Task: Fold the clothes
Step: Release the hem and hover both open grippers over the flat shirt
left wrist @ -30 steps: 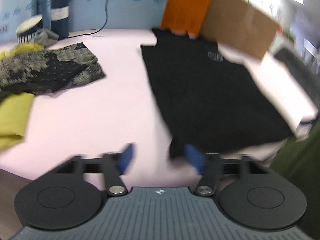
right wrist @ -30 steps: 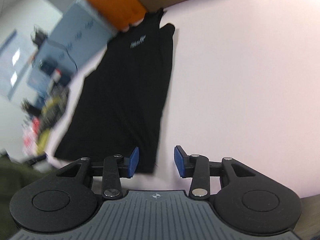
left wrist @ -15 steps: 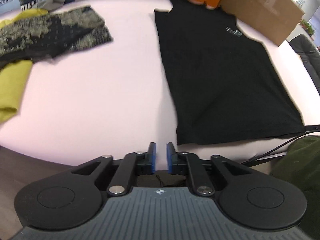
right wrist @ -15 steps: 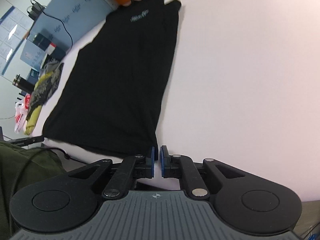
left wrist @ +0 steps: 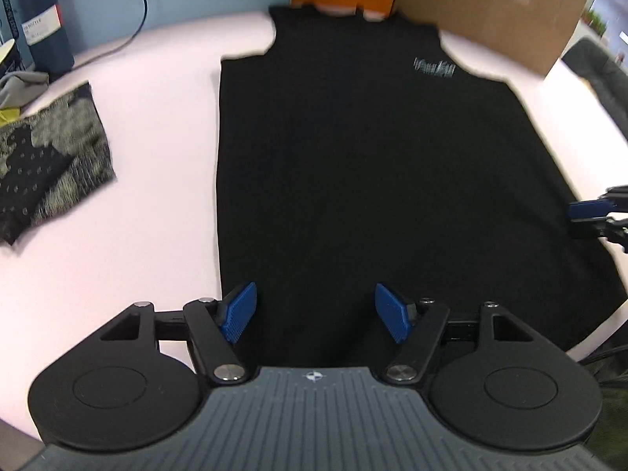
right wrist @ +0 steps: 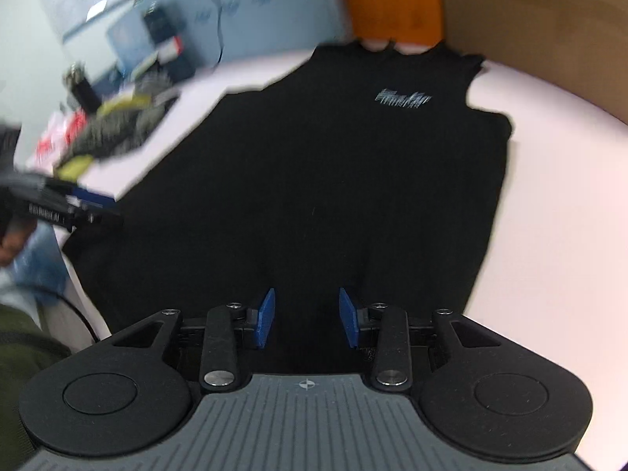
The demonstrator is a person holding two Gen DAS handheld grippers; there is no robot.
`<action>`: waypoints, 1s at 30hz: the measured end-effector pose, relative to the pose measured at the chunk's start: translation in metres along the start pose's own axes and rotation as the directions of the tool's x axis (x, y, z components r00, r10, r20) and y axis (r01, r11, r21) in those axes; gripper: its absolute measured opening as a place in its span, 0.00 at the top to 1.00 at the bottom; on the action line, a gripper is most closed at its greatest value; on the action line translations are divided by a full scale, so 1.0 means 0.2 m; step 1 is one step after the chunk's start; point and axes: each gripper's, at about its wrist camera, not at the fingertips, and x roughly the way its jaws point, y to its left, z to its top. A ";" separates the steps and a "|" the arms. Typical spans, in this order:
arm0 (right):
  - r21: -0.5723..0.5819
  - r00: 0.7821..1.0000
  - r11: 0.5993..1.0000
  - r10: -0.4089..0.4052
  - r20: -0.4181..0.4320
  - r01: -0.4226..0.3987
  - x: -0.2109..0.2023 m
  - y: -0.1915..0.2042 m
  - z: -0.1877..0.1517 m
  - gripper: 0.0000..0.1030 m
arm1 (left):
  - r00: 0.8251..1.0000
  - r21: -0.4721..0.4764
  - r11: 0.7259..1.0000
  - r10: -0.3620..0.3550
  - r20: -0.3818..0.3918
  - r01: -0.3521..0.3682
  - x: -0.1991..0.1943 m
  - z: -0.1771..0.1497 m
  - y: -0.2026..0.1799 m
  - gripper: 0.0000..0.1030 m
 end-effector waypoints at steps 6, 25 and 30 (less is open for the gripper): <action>-0.016 0.992 0.999 0.025 -0.126 -0.027 -0.18 -0.01 -0.14 0.62 | 0.999 0.032 0.998 0.052 -0.005 -0.052 0.00 -0.05 -0.03 0.34; 0.299 0.977 0.931 0.212 0.017 -0.208 -0.33 -0.32 -0.39 0.00 | 0.997 0.007 0.997 0.073 -0.032 -0.073 0.03 -0.03 0.04 0.19; 0.292 0.957 0.912 0.283 0.060 -0.288 -0.27 -0.35 -0.35 0.00 | 0.996 -0.001 0.997 0.081 -0.036 -0.081 0.02 -0.03 0.05 0.19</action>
